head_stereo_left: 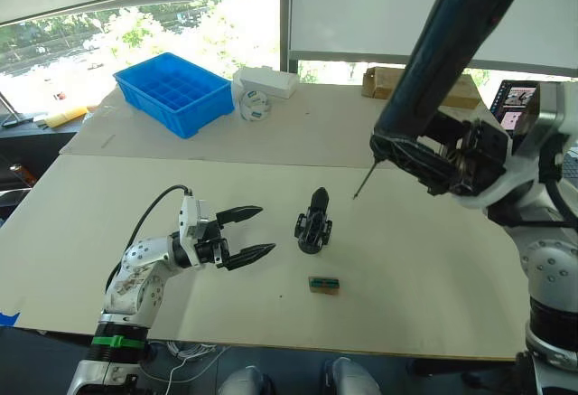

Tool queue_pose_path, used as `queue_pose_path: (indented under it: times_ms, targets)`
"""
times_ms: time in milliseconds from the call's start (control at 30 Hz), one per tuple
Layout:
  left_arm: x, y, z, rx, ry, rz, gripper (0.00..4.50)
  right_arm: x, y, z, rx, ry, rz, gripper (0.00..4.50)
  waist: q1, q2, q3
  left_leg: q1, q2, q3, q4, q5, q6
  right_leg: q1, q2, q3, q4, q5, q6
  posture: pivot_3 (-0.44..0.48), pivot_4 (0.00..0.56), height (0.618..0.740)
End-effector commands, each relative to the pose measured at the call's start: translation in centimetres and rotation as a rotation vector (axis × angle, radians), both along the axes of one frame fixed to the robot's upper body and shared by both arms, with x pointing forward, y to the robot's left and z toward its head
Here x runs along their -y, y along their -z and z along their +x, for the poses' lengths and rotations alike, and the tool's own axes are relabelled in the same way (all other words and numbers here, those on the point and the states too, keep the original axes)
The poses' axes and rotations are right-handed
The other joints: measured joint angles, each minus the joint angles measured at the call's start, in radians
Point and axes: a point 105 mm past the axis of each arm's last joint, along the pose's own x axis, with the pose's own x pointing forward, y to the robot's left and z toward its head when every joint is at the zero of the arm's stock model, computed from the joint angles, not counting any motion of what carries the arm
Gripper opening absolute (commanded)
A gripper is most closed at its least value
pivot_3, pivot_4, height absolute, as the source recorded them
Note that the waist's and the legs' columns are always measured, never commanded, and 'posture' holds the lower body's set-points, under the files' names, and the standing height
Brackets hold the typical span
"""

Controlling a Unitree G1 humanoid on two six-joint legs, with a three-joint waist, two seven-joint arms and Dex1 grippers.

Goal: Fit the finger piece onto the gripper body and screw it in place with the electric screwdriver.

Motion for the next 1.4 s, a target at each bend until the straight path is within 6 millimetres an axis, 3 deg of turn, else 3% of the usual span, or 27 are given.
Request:
queue_pose_path:
  times_ms: [33,500,767,1400]
  targets:
    - [0.2,-0.8,0.2,0.039,0.010,0.002,4.50,-0.6,-1.3,-0.1,0.018,-0.018,0.032,1.92,-0.001,0.000,0.000,0.000,0.000,0.000,0.000,0.000,0.000,0.000,0.000,0.000,0.000,0.000,0.000,0.000,0.150,0.740]
    - [0.7,-0.6,0.3,0.025,0.073,0.039,4.50,-3.0,-0.7,2.0,-0.126,-0.065,0.083,1.92,-0.007,0.000,0.000,-0.001,0.000,0.001,-0.001,0.000,0.000,0.000,0.001,-0.001,-0.001,0.000,0.000,0.000,0.150,0.740]
    - [1.3,0.0,0.2,0.019,0.082,0.061,4.50,-4.6,1.4,3.1,-0.143,-0.059,-0.032,1.92,-0.016,0.000,0.000,-0.001,0.000,0.001,-0.001,0.000,-0.001,0.000,0.001,-0.001,-0.001,0.000,0.000,0.000,0.150,0.740]
    - [2.7,0.8,-0.2,0.009,0.056,0.098,4.50,-6.1,4.1,3.3,-0.124,-0.070,-0.086,1.92,-0.016,0.000,0.000,-0.001,0.000,0.001,-0.001,0.001,-0.001,-0.001,0.001,-0.001,0.000,0.000,0.000,0.000,0.150,0.740]
